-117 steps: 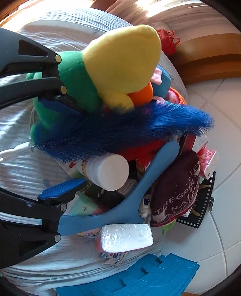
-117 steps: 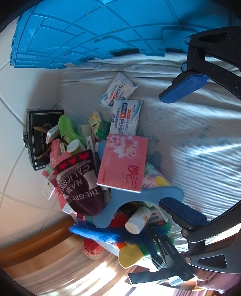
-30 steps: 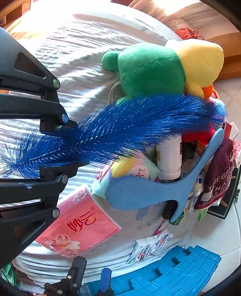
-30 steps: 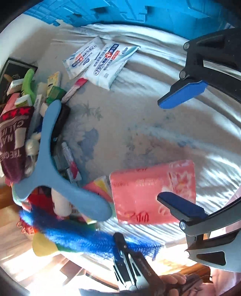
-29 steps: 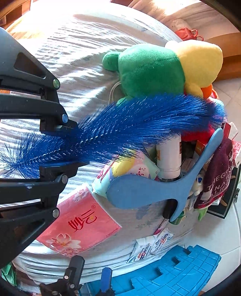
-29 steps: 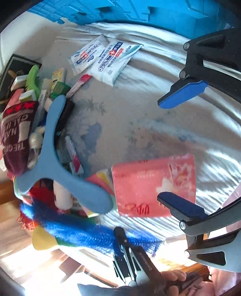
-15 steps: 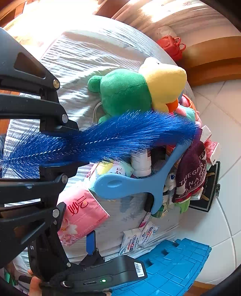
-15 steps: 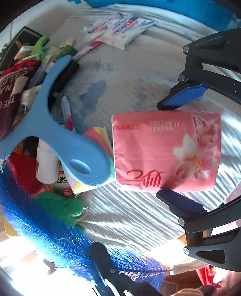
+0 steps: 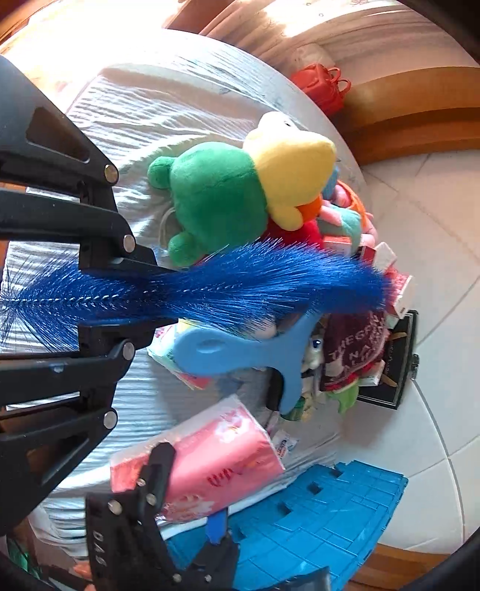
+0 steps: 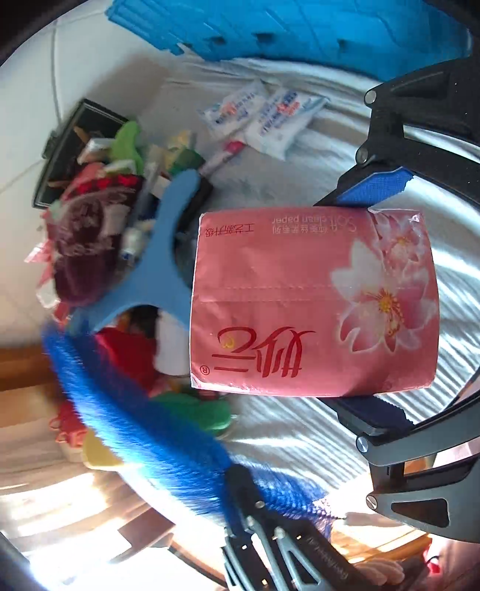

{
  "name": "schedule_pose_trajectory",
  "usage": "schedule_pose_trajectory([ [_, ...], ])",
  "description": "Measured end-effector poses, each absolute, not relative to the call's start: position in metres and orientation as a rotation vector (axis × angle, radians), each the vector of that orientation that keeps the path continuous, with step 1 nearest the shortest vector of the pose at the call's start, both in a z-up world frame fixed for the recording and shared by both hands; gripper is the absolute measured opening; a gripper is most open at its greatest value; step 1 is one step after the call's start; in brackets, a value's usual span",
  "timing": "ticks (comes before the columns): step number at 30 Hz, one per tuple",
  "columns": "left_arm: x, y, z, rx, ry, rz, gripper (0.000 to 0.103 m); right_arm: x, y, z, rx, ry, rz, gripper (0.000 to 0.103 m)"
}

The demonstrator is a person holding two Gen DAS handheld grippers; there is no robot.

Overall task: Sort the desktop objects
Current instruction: 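Carry the duster and tissue pack over the blue crate with both grippers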

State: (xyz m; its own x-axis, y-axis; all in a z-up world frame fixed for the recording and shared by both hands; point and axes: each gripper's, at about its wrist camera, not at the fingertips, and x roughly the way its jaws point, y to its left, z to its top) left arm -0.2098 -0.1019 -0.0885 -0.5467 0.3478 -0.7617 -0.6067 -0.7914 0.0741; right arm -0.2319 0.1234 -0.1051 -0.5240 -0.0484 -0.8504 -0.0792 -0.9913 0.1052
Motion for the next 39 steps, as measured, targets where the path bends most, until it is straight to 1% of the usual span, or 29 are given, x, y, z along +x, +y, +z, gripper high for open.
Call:
schedule_pose_trajectory([
  [4,-0.204,-0.09,-0.049,-0.885,0.436,2.323,0.014,-0.222,0.151,-0.042,-1.239,0.226,2.729,0.087],
  [10,-0.192,-0.057,0.015,-0.654,0.403,2.286,0.014,-0.166,0.202,0.051,-0.84,0.25,2.669,0.088],
  [14,-0.176,-0.02,0.05,-0.533,0.408,2.227,0.014,-0.122,0.235,0.096,-0.668,0.2,2.553,0.088],
  [18,-0.153,0.026,0.081,-0.431,0.425,2.15,0.014,-0.081,0.274,0.122,-0.58,0.176,2.406,0.088],
  [24,-0.105,0.103,0.127,-0.314,0.419,2.017,0.014,-0.008,0.326,0.141,-0.542,0.191,2.205,0.088],
  [28,-0.075,0.164,0.166,-0.321,0.391,1.915,0.014,0.028,0.38,0.135,-0.561,0.222,2.135,0.088],
  [32,-0.048,0.228,0.197,-0.366,0.343,1.838,0.014,0.04,0.433,0.125,-0.599,0.248,2.09,0.088],
  [36,-0.025,0.295,0.206,-0.431,0.323,1.788,0.014,0.045,0.475,0.109,-0.65,0.252,2.047,0.088],
  [39,-0.011,0.337,0.197,-0.504,0.342,1.766,0.014,0.047,0.503,0.099,-0.696,0.274,2.036,0.088],
])
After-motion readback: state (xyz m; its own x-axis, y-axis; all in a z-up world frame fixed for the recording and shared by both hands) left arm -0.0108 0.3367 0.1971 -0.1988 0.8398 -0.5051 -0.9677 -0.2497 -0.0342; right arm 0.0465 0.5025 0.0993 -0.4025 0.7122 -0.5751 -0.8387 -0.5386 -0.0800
